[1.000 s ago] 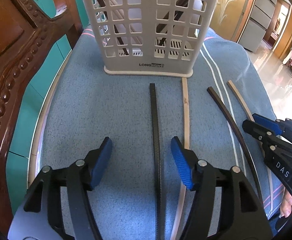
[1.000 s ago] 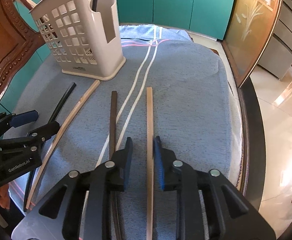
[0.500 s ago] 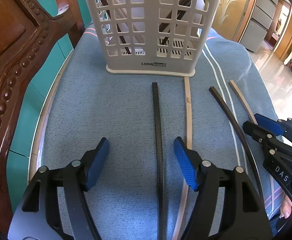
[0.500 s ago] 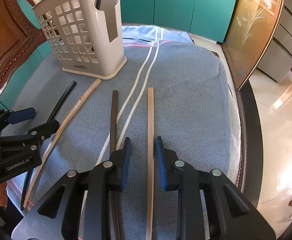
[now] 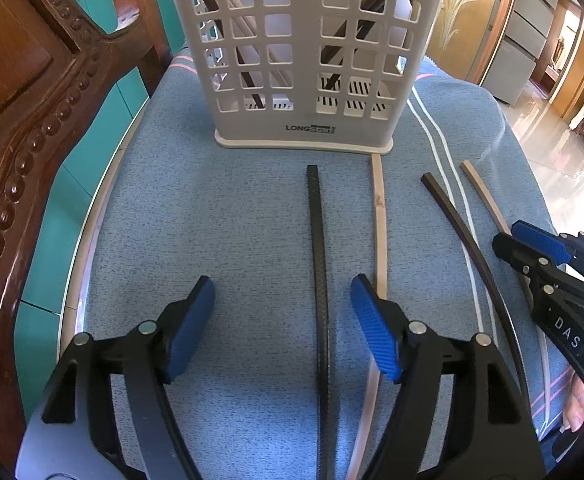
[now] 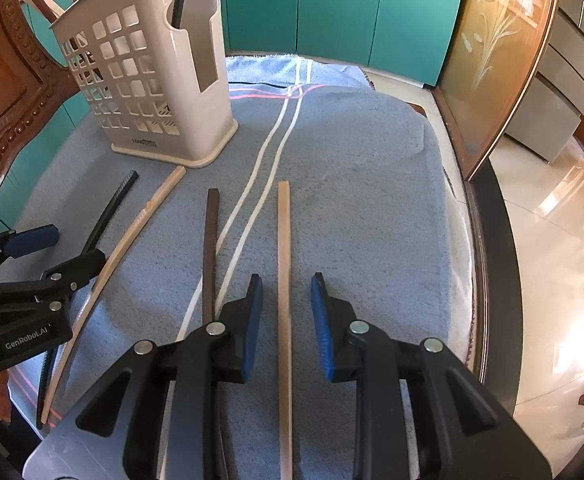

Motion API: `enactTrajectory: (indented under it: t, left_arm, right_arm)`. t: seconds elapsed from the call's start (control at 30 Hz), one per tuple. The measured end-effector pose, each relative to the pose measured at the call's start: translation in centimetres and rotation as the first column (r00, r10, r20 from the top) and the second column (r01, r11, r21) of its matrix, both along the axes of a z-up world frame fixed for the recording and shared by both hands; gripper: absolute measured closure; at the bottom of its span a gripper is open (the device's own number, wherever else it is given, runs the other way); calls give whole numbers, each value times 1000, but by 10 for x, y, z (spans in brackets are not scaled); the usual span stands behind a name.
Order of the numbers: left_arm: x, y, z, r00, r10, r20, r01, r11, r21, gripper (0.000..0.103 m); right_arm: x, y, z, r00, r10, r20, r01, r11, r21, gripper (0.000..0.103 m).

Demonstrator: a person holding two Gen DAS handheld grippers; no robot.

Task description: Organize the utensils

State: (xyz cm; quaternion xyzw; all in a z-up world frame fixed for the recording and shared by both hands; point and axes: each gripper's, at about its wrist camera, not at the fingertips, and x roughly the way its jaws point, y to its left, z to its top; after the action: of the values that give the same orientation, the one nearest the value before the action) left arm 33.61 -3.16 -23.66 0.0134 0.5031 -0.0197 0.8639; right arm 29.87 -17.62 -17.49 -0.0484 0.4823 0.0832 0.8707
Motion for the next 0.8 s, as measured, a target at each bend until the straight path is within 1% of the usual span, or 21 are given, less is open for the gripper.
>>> enactTrajectory:
  t: [0.1, 0.13, 0.17, 0.2, 0.23, 0.27, 0.33, 0.4, 0.5, 0.6, 0.63, 0.7, 0.73, 0.8]
  left_arm:
    - [2, -1, -1, 1000, -6, 5, 6, 1000, -6, 31]
    - [3, -1, -1, 1000, -11, 4, 11, 1000, -12, 31]
    - [4, -1, -1, 1000, -15, 2, 15, 1000, -15, 31]
    - [5, 0, -1, 1000, -23, 1, 23, 1000, -20, 33]
    - [5, -2, 0, 1000, -30, 5, 30, 999, -22, 41]
    - [5, -3, 2, 999, -39, 13, 39, 999, -24, 48]
    - [5, -4, 4, 998, -53, 22, 53, 998, -34, 82]
    - [6, -4, 6, 998, -54, 25, 55, 997, -51, 96]
    - [4, 2, 15, 997, -25, 68, 30, 996, -85, 96]
    - [-7, 11, 43, 986, -5, 165, 25, 993, -119, 96]
    - [-12, 12, 51, 982, -3, 188, 27, 991, -128, 96]
    - [-23, 15, 70, 971, -8, 238, 43, 989, -142, 96]
    - [-33, 17, 85, 960, -16, 278, 59, 987, -148, 96]
    - [-48, 19, 109, 939, -25, 343, 82, 985, -154, 96]
  right_arm:
    - [2, 0, 0, 1000, 1, 2, -1, 1000, 6, 77]
    - [3, 1, 0, 1000, 3, 1, -3, 1000, 12, 79]
    - [4, 1, 0, 1000, 8, 3, -8, 1000, 17, 83]
    - [5, 1, 0, 1000, 7, 8, -7, 1000, 17, 97]
    - [6, 0, 0, 1000, 5, 6, -5, 1000, 30, 97]
    - [8, -2, 0, 1000, 7, -5, -7, 998, 67, 97]
    - [8, -3, 0, 1000, 13, -15, -12, 994, 105, 97]
    - [6, -2, 5, 1000, 13, 12, -14, 994, 104, 97]
    - [1, -7, 21, 997, 11, 74, -21, 990, 136, 97]
    - [-9, -17, 45, 990, 6, 142, -33, 982, 186, 97]
    - [-15, -21, 57, 985, 12, 173, -50, 976, 212, 97]
    - [-28, -28, 80, 971, 27, 237, -88, 964, 250, 97]
    - [-37, -33, 96, 962, 32, 273, -109, 957, 271, 97]
    - [-47, -40, 117, 948, 30, 318, -133, 942, 307, 97]
